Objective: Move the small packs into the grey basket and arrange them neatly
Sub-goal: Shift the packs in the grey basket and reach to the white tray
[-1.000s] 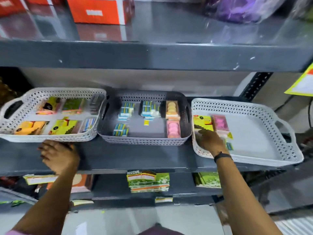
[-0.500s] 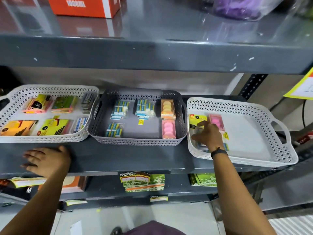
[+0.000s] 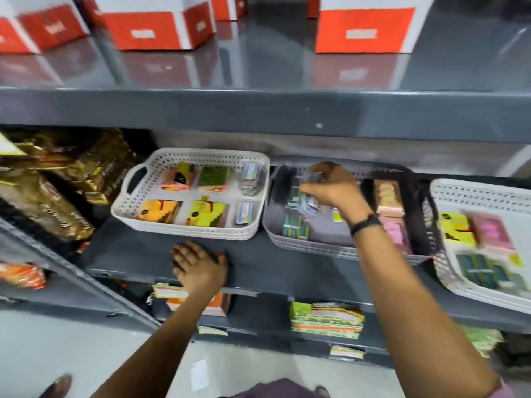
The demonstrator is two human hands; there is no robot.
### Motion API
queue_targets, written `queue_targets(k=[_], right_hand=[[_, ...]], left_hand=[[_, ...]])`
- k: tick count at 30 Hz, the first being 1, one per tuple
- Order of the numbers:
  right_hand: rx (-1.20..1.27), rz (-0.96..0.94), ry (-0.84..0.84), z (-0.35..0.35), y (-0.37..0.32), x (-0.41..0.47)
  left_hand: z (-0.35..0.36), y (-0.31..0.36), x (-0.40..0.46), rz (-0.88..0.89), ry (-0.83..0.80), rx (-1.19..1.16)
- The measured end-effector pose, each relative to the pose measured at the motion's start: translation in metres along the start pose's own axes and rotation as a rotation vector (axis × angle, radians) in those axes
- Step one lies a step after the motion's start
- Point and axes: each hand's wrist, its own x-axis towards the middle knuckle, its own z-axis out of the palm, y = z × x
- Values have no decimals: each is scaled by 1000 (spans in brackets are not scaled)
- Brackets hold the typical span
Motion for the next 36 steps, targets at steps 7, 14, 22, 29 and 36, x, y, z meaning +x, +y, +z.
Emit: queue_targets(k=[7, 14, 22, 29, 36], right_hand=[[-276, -71, -178, 123, -77, 36], [-443, -11, -183, 169, -52, 34], [-191, -240, 182, 71, -27, -5], [-438, -196, 560, -79, 100, -30], [-486, -41, 365, -135, 202, -10]], left_hand=[[4, 1, 9, 18, -98, -37], [-2, 3, 6, 19, -121, -45], [-4, 8, -6, 13, -40, -26], [1, 16, -11, -68, 76, -33], [9, 14, -9, -88, 159, -4]])
